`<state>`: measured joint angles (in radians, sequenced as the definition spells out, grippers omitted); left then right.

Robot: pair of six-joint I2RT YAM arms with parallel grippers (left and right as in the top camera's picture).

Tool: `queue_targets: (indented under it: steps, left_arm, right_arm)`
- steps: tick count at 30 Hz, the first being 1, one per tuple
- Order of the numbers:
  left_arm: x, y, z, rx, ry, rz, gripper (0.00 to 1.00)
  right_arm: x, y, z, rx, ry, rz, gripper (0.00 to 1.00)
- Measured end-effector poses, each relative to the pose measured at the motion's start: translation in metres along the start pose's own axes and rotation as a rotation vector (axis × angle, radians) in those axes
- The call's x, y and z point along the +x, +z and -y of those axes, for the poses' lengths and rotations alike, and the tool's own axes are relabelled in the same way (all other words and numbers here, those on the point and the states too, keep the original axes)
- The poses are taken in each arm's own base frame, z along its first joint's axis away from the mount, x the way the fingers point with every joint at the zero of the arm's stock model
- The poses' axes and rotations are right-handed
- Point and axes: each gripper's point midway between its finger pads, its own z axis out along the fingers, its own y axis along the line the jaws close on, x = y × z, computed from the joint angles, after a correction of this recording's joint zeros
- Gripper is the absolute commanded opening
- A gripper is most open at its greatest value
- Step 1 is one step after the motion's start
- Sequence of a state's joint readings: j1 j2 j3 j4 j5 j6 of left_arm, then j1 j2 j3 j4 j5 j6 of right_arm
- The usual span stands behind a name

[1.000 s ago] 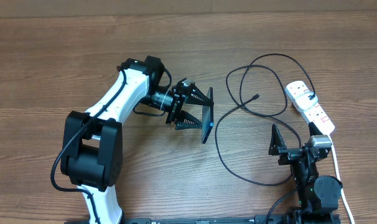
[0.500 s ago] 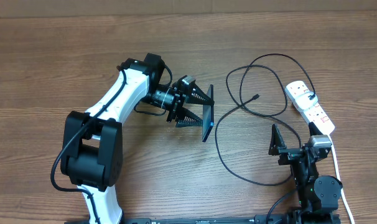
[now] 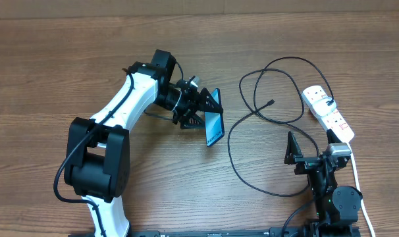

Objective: Plug charger to phone and switch on socket

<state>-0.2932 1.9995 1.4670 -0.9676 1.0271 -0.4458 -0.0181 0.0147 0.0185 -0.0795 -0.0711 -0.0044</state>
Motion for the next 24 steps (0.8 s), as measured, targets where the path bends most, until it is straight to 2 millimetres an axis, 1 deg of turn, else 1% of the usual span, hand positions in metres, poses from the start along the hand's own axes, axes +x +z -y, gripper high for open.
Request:
queue_targets:
  steps: [3, 8, 10, 13, 15, 16, 17, 20, 22, 24]
  left_arm:
    - [-0.011, 0.000, -0.006, -0.046, -0.012, 0.049, 0.49]
    - [-0.028, -0.002, -0.012, -0.090, -0.039, 0.124, 0.48]
    - [-0.034, -0.003, -0.012, -0.096, -0.052, 0.148, 0.49]
    - [-0.039, -0.004, -0.012, -0.098, -0.065, 0.171, 0.48]
    - [-0.042, -0.004, -0.011, -0.095, -0.074, 0.181, 0.48]
    - [-0.042, -0.004, -0.011, -0.095, -0.080, 0.183, 0.48]
    - [-0.042, -0.004, -0.011, -0.095, -0.091, 0.185, 0.48]
    - [-0.043, -0.006, -0.011, -0.091, -0.113, 0.191, 0.48]
    - [-0.045, -0.008, -0.012, -0.087, -0.130, 0.197, 0.48]
    - [-0.047, -0.011, -0.013, -0.081, -0.151, 0.204, 0.48]
  right_arm:
    - [0.000, 0.000, 0.000, 0.000, 0.000, 0.000, 1.00]
    - [0.000, 0.000, 0.000, -0.002, 0.005, 0.000, 1.00]
    - [0.000, 0.000, -0.005, -0.029, 0.055, 0.000, 1.00]
    - [-0.002, -0.001, -0.020, -0.117, 0.208, -0.006, 1.00]
    - [-0.002, -0.004, -0.039, -0.226, 0.389, -0.043, 1.00]
    - [-0.001, -0.006, -0.046, -0.266, 0.451, -0.062, 1.00]
    - [0.000, -0.011, -0.060, -0.344, 0.571, -0.109, 1.00]
    - [0.002, -0.024, -0.088, -0.498, 0.793, -0.237, 1.00]
    - [0.002, -0.029, -0.095, -0.538, 0.855, -0.278, 1.00]
    - [-0.002, -0.031, -0.099, -0.566, 0.889, -0.285, 1.00]
